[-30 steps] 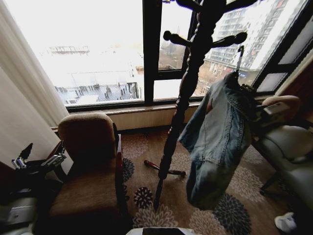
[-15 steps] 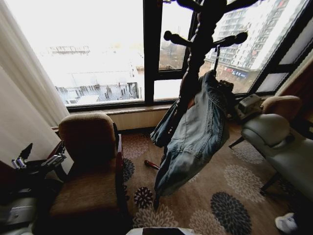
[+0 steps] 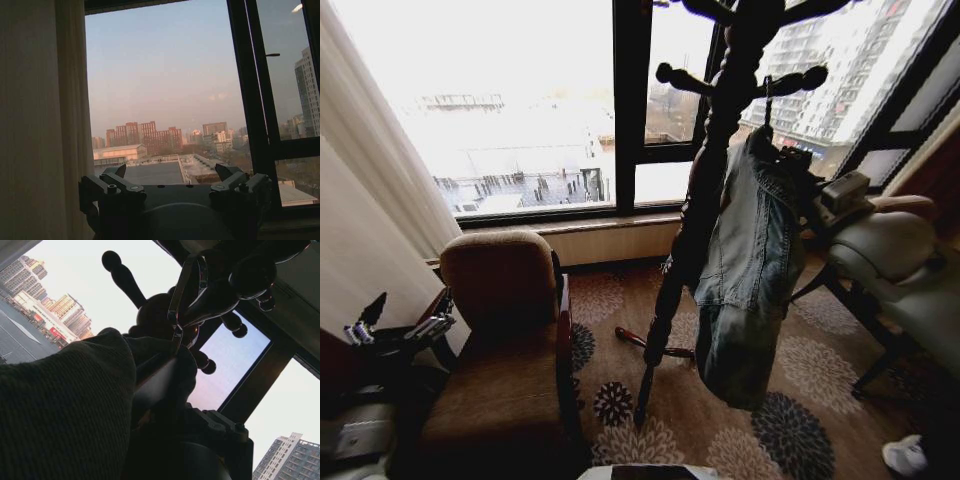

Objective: Pick up the clothes from the bed and hang them on the clothes hanger.

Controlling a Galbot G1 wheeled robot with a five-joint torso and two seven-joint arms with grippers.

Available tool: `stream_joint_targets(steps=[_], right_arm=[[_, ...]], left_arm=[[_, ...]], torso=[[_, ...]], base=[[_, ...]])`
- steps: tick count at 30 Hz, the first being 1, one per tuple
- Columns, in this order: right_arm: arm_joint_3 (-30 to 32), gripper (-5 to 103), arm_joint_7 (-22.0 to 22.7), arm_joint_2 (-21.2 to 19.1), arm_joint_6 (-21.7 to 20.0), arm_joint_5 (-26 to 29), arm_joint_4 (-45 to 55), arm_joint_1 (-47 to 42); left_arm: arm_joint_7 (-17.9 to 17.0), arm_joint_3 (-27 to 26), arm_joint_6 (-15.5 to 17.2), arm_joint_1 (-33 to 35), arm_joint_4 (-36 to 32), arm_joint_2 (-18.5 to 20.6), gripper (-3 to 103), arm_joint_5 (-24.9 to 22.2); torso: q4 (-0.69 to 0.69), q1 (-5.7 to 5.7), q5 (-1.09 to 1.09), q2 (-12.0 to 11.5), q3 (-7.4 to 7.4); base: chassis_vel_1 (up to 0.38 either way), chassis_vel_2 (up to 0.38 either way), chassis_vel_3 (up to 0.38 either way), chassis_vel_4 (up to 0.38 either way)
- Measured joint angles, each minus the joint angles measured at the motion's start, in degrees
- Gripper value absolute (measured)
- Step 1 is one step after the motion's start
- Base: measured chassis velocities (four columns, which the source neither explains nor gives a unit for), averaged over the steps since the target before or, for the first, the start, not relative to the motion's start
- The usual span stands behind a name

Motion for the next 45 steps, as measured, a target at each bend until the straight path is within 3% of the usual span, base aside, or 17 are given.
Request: stream_joint_targets(steps=[5, 13, 18, 22, 33, 35, 36, 41, 45], right_arm=[[1.6, 19, -0.3, -0.3, 0.2, 0.2, -1.7, 0.8], [7.1, 19, 1.6, 0.3, -1.3, 1.1, 3.4, -3.9], [7.7, 19, 2.6, 2.9, -1.7, 0.4, 3.1, -7.0], [12.4, 19, 3.0, 5.3, -1.5, -1.1, 1.8, -12.7], [18.6, 14, 3.4, 6.7, -1.4, -2.1, 4.6, -21.4], [18.7, 19, 3.4, 7.0, -1.8, -2.2, 4.5, -21.8], [18.7, 30, 3.4, 7.1, -2.0, -2.2, 4.6, -22.0], [18.7, 41, 3.5, 7.0, -2.4, -2.1, 4.7, -21.6], [17.8, 62, 3.4, 6.3, -2.5, -1.8, 4.3, -19.9]], left_arm=[[0.0, 0.0, 0.0, 0.0, 0.0, 0.0, 100, 0.0], [0.0, 0.0, 0.0, 0.0, 0.0, 0.0, 100, 0.0], [0.0, 0.0, 0.0, 0.0, 0.0, 0.0, 100, 0.0], [0.0, 0.0, 0.0, 0.0, 0.0, 0.0, 100, 0.0], [0.0, 0.0, 0.0, 0.0, 0.0, 0.0, 100, 0.0], [0.0, 0.0, 0.0, 0.0, 0.0, 0.0, 100, 0.0], [0.0, 0.0, 0.0, 0.0, 0.0, 0.0, 100, 0.0], [0.0, 0.0, 0.0, 0.0, 0.0, 0.0, 100, 0.0], [0.0, 0.0, 0.0, 0.0, 0.0, 0.0, 100, 0.0]], torso=[[0.01, 0.0, 0.01, 0.0, 0.0], [0.0, 0.0, -0.02, 0.0, 0.0], [0.02, -0.01, 0.01, 0.0, 0.0], [0.02, 0.01, 0.02, 0.0, 0.01], [0.0, 0.0, -0.02, 0.0, -0.01], [0.0, 0.0, -0.01, 0.0, 0.0], [-0.02, 0.0, 0.05, 0.0, 0.0], [0.0, 0.0, 0.01, 0.0, 0.0], [0.01, 0.0, 0.0, 0.0, 0.0]], base=[[0.0, 0.0, 0.0, 0.0], [0.0, 0.0, 0.0, 0.0], [0.0, 0.0, 0.0, 0.0], [0.0, 0.0, 0.0, 0.0], [0.0, 0.0, 0.0, 0.0], [0.0, 0.0, 0.0, 0.0], [0.0, 0.0, 0.0, 0.0], [0.0, 0.0, 0.0, 0.0], [0.0, 0.0, 0.0, 0.0]])
